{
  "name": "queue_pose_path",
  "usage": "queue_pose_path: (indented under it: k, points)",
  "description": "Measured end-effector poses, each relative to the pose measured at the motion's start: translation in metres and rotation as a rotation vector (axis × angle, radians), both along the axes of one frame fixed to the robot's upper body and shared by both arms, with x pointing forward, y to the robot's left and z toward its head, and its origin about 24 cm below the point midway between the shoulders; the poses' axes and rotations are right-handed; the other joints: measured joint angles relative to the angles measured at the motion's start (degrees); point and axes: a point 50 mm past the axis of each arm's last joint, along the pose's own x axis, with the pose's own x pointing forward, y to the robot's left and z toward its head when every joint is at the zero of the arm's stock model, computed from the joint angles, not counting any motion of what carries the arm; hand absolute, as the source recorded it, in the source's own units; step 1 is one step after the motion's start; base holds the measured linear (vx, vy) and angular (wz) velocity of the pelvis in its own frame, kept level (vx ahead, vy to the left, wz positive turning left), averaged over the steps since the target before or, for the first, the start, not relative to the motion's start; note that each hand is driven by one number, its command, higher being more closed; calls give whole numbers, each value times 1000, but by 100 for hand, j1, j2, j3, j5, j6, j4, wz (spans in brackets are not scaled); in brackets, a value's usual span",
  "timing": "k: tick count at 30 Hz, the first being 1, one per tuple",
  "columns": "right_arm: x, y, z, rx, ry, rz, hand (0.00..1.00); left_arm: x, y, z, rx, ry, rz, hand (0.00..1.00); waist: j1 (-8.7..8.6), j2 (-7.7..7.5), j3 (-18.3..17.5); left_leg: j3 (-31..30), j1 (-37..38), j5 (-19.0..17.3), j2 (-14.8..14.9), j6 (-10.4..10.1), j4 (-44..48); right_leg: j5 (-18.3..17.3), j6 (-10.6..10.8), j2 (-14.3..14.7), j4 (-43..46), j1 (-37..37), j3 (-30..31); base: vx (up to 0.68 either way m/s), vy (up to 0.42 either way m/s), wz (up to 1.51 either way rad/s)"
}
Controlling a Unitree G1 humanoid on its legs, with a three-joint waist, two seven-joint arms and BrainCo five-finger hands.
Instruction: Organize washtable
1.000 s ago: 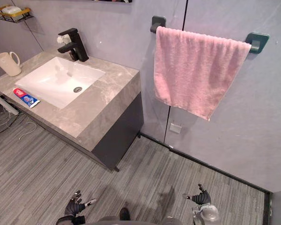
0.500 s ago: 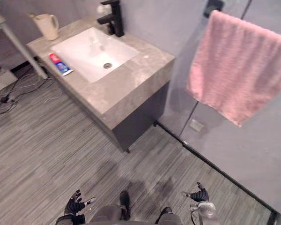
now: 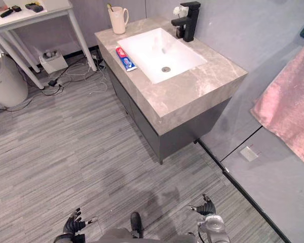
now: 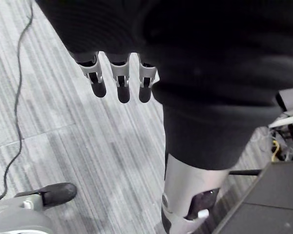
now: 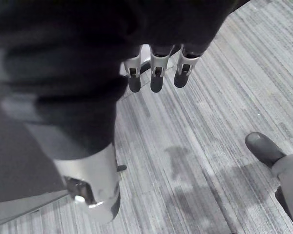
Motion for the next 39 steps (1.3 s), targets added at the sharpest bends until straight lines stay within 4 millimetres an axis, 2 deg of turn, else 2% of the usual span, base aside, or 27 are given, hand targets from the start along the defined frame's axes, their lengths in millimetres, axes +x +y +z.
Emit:
queue_pose_path:
  k: [2,5,6,7,8,9,10,11,14,17,18,19,20,22,23,24,25,26,27,28,29,32,35,36,37,38,39]
  points:
    - [0,0,0,-1,1,-1,0,-1,2,0,-5,-7,32,0,150,-20,104,-139,-206,-315,6,31,589,7,17,-38,56,135,-41,19,37,41]
    - [-3,-1,0,-7,3,3,0,-6,-1,0,-17,-11,44,0,253,88,150,-431,-711,-1084,9,106,1835,-247,67,-181,452,306,-179,9,103,51]
    - [-3,0,0,-5,0,8,0,-2,-2,3,-15,-31,40,0,331,123,184,-458,-868,-1358,0,208,2206,-438,-80,-328,848,276,-201,-5,145,46]
    - [-5,2,-1,-5,3,13,0,-1,-2,4,-14,-40,39,0,366,136,213,-498,-890,-1454,1,239,2320,-577,-367,-426,1145,236,-99,0,130,44]
    - [-5,5,1,-7,-10,36,0,1,-3,7,-10,-59,33,0,431,126,258,-585,-829,-1540,-85,350,2422,-563,-958,-653,1930,-30,550,-5,103,46]
    - [-5,8,2,-4,-18,41,0,1,-3,9,-7,-69,29,0,417,123,260,-626,-790,-1569,-130,397,2443,-393,-1236,-702,2372,-237,1034,126,206,92]
    - [-13,21,-2,25,-12,64,0,6,-1,13,4,-92,16,0,383,108,301,-974,-645,-1623,-205,502,2446,-743,-824,-374,3400,-898,2373,198,221,104]
    - [-12,29,-2,47,-15,66,0,10,1,16,10,-106,11,0,386,43,301,-1176,-615,-1638,-236,543,2445,-1225,-697,40,3661,-1235,2674,221,198,100]
    - [-14,32,1,60,-42,52,0,19,-7,16,-14,-127,-12,0,267,-76,350,-1549,-363,-1621,-571,623,2194,-1501,-535,563,3274,-1816,2694,165,74,72]
    - [-29,30,-4,56,-8,41,0,32,-25,15,-66,-161,-34,0,213,-32,365,-1898,-46,-1630,-812,602,1848,-1421,-443,927,2327,-2117,2900,216,3,103]
    - [-33,29,-3,61,-14,30,0,33,-29,15,-80,-164,-30,0,102,-83,327,-2072,115,-1689,-941,601,1723,-1374,-347,956,2091,-2242,3152,344,-70,127]
    - [-33,29,-3,60,-16,29,0,34,-29,14,-82,-164,-32,0,79,-85,326,-2083,136,-1712,-946,602,1726,-1371,-342,957,2074,-2246,3194,417,-134,132]
    - [-36,28,-4,59,-11,26,0,36,-32,15,-86,-169,-39,0,-6,-93,309,-2188,225,-1878,-964,549,1837,-1363,-354,999,1991,-2217,3308,453,-158,112]
    - [-39,30,-4,64,-10,26,0,37,-34,14,-93,-171,-38,0,-16,-54,213,-2468,304,-2217,-917,317,2218,-961,-665,1146,1870,-1993,3267,516,-156,100]
    - [-36,32,-3,70,-17,31,0,36,-35,13,-97,-164,-36,0,16,62,172,-2535,283,-2349,-780,50,2557,-827,-825,1232,1812,-1764,3051,563,-157,65]
    - [-33,34,-1,73,-30,43,0,37,-38,13,-106,-167,-37,0,-4,138,133,-2401,252,-2232,-672,-191,2774,-855,-883,1251,1872,-1617,2907,558,-153,59]
    - [-31,35,1,69,-39,59,0,40,-40,14,-112,-179,-36,0,-35,141,140,-2304,267,-2117,-656,-310,2856,-891,-1019,1192,2200,-1686,2903,452,-159,47]
    - [-29,33,4,60,-58,75,0,43,-50,14,-141,-190,-29,0,-120,347,155,-2129,267,-2038,-469,-454,3294,-1204,-881,1454,2516,-1865,2845,254,-164,23]
    - [-30,37,3,73,-57,79,0,41,-49,14,-141,-190,-16,0,-122,421,110,-1788,102,-2051,-266,-564,4101,-750,-1016,1744,953,-1507,2847,184,-160,22]
    - [-31,43,3,82,-58,92,0,43,-50,14,-145,-194,-18,0,-134,405,140,-1571,-31,-2022,-113,-672,4585,-357,-1161,1743,903,-1364,2760,168,-100,-5]
    - [-28,43,4,80,-59,102,0,44,-52,15,-153,-200,-22,0,-146,555,85,-1227,-257,-2171,341,-525,5198,-404,-1253,1961,951,-1182,2999,240,2,-8]
    - [-26,48,4,92,-68,90,0,53,-48,20,-136,-226,-34,0,-24,208,137,-582,-705,-2315,726,-294,5226,-569,-1176,1831,486,-573,3267,417,13,-18]
    - [-24,44,5,94,-75,64,0,55,-48,20,-137,-227,-36,0,140,50,173,-339,-1370,-2287,827,-343,4133,-656,-1018,1507,151,-193,3425,348,135,-20]
    - [-24,44,4,97,-71,59,0,56,-47,20,-135,-228,-35,0,149,35,201,-304,-1479,-2171,834,-483,3613,-714,-923,1402,128,-91,3459,320,237,-15]
    - [-25,43,4,96,-68,56,0,54,-47,19,-134,-222,-34,0,148,75,187,-293,-1467,-1866,855,-663,2765,-828,-737,1304,131,35,3495,388,349,-27]
    - [-28,36,3,82,-59,45,0,47,-48,17,-136,-204,-29,0,153,231,115,-258,-1413,-1112,1004,-542,2146,-1012,-489,1323,135,154,3603,345,352,-34]
    - [-30,36,2,82,-53,40,0,42,-47,14,-134,-187,-21,0,163,258,81,-203,-1357,-797,1007,-339,2187,-1110,-415,1297,182,207,3645,291,313,-43]
